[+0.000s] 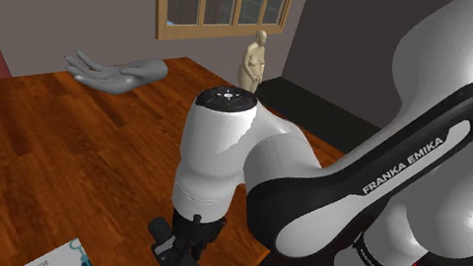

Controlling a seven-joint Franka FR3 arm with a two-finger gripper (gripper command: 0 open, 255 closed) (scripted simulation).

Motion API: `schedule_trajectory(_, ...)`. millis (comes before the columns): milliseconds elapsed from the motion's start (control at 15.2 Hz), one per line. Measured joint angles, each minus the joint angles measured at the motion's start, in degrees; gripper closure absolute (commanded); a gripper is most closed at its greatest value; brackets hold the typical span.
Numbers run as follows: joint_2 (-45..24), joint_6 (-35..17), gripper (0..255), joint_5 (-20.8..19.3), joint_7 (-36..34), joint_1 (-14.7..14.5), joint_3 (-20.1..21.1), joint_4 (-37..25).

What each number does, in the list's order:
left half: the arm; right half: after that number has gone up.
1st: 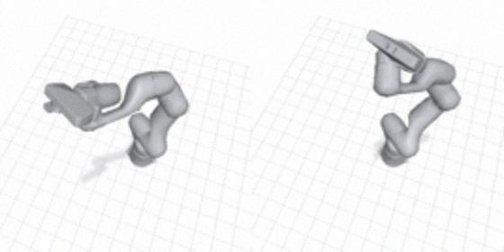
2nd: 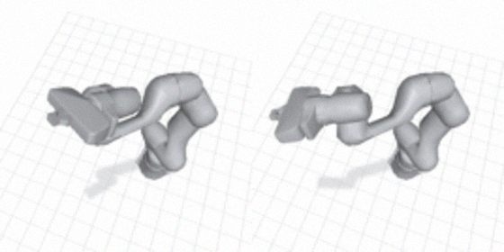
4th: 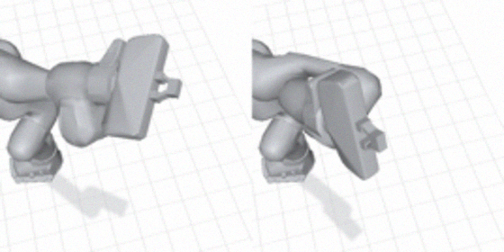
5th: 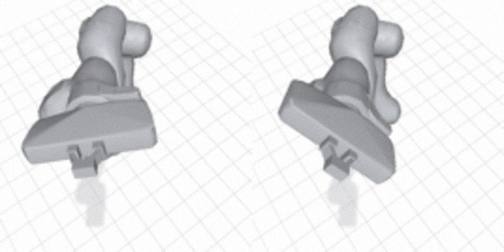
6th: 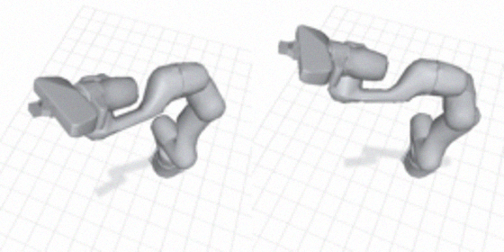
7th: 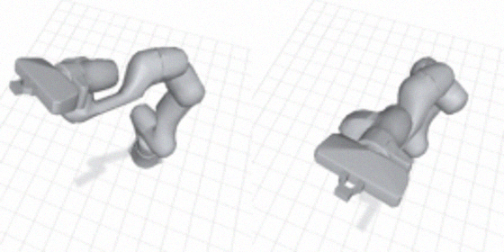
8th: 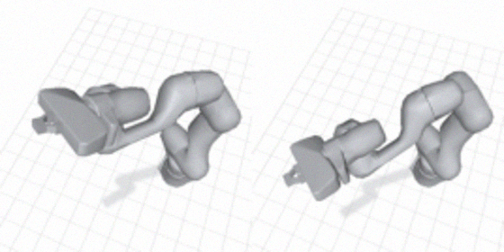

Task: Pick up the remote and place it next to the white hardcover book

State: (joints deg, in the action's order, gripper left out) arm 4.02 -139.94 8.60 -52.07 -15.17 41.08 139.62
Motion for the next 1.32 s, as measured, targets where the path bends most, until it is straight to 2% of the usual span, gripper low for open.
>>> schedule_trajectory(330, -0.15, -0.25, 255, -0.12, -0.05, 0.03, 0.01, 0.09)
schedule_trajectory(396, -0.16, -0.25, 0, -0.13, -0.05, 0.03, 0.01, 0.09)
schedule_trajectory(792, -0.15, -0.26, 0, -0.13, -0.05, 0.03, 0.0, 0.09)
schedule_trajectory(1122, 6.04, 7.05, 0, 4.12, 3.13, -0.57, -1.46, -1.99)
schedule_trajectory(1320, 6.6, 7.96, 0, 4.44, 3.42, -0.63, -1.69, -2.35)
